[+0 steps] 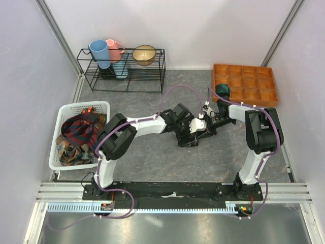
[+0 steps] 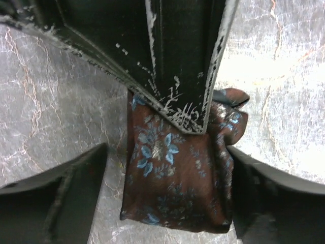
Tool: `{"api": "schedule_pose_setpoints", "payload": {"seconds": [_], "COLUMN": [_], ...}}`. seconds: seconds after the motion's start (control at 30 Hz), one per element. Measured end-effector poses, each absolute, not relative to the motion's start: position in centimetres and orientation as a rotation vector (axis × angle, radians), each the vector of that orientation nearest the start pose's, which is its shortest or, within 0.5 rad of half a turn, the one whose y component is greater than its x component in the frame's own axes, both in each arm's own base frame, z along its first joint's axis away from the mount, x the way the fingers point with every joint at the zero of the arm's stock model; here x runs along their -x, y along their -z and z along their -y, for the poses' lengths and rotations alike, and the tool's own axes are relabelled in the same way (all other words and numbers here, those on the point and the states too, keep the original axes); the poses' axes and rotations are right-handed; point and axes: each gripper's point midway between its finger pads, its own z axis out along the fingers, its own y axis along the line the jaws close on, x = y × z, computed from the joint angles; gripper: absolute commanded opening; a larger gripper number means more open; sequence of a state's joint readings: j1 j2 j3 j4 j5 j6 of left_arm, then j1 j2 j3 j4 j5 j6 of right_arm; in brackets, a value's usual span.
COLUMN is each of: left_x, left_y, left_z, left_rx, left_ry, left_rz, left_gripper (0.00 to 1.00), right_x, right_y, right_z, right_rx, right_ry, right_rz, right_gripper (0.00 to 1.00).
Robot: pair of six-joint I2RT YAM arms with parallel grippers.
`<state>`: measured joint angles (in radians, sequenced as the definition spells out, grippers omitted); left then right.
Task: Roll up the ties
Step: Roll the tie at the center of the board, then pick up the tie at the center of the board.
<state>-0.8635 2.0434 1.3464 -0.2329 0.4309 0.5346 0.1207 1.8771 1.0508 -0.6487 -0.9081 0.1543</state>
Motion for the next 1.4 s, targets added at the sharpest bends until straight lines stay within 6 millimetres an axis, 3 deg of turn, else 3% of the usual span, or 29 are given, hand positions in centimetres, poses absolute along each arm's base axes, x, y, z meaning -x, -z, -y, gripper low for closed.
{"api": "schedule_pose_setpoints", "payload": {"seconds": [0.43, 0.5, 0.6, 0.7, 0.73, 0.83, 0.87, 0.9, 1.07, 1.2, 1.4], "left_x": [-25.5, -25.1, -24.8, -24.9, -25.0, -25.2, -25.2, -25.2, -25.2, -24.6, -25.8], "left_y": [-2.2, -2.1, -2.0, -1.9, -1.9, -2.0, -2.0, -2.0, -2.0, -2.8, -7.0], "left_z": [40.4, 40.6, 40.8, 40.7, 40.7, 40.9, 40.9, 40.9, 40.9, 40.3, 39.6], "left_rx": [-1.83, -1.854, -1.868, -1.873, -1.875, -1.874, -1.872, -1.871, -1.865, -1.858, -1.752], "left_ry": [0.747, 0.747, 0.745, 0.733, 0.729, 0.723, 0.722, 0.724, 0.72, 0.719, 0.731], "left_rz": [-1.693, -1.677, -1.663, -1.657, -1.653, -1.638, -1.635, -1.633, -1.633, -1.639, -1.637], "left_gripper": [0.99, 0.95, 0.79, 0.55, 0.41, 0.3, 0.34, 0.49, 0.98, 1.0, 1.0], "right_x": [-26.7, -26.8, -26.7, -26.4, -26.4, -26.1, -26.1, -26.1, -26.4, -27.3, -28.9], "right_y": [-4.8, -5.0, -5.3, -5.7, -5.8, -5.8, -5.8, -5.8, -6.1, -6.9, -8.8], "right_z": [-17.5, -17.5, -17.6, -17.6, -17.6, -17.6, -17.6, -17.6, -17.5, -17.2, -15.2], "right_rx": [0.074, 0.079, 0.084, 0.08, 0.078, 0.081, 0.084, 0.085, 0.101, 0.133, 0.186], "right_ry": [-1.397, -1.399, -1.411, -1.423, -1.426, -1.427, -1.426, -1.426, -1.411, -1.374, -1.267], "right_rz": [-2.84, -2.834, -2.826, -2.829, -2.831, -2.839, -2.838, -2.838, -2.835, -2.821, -2.805], "right_gripper": [0.0, 0.0, 0.0, 0.0, 0.0, 0.0, 0.0, 0.0, 0.0, 0.0, 0.0]}}
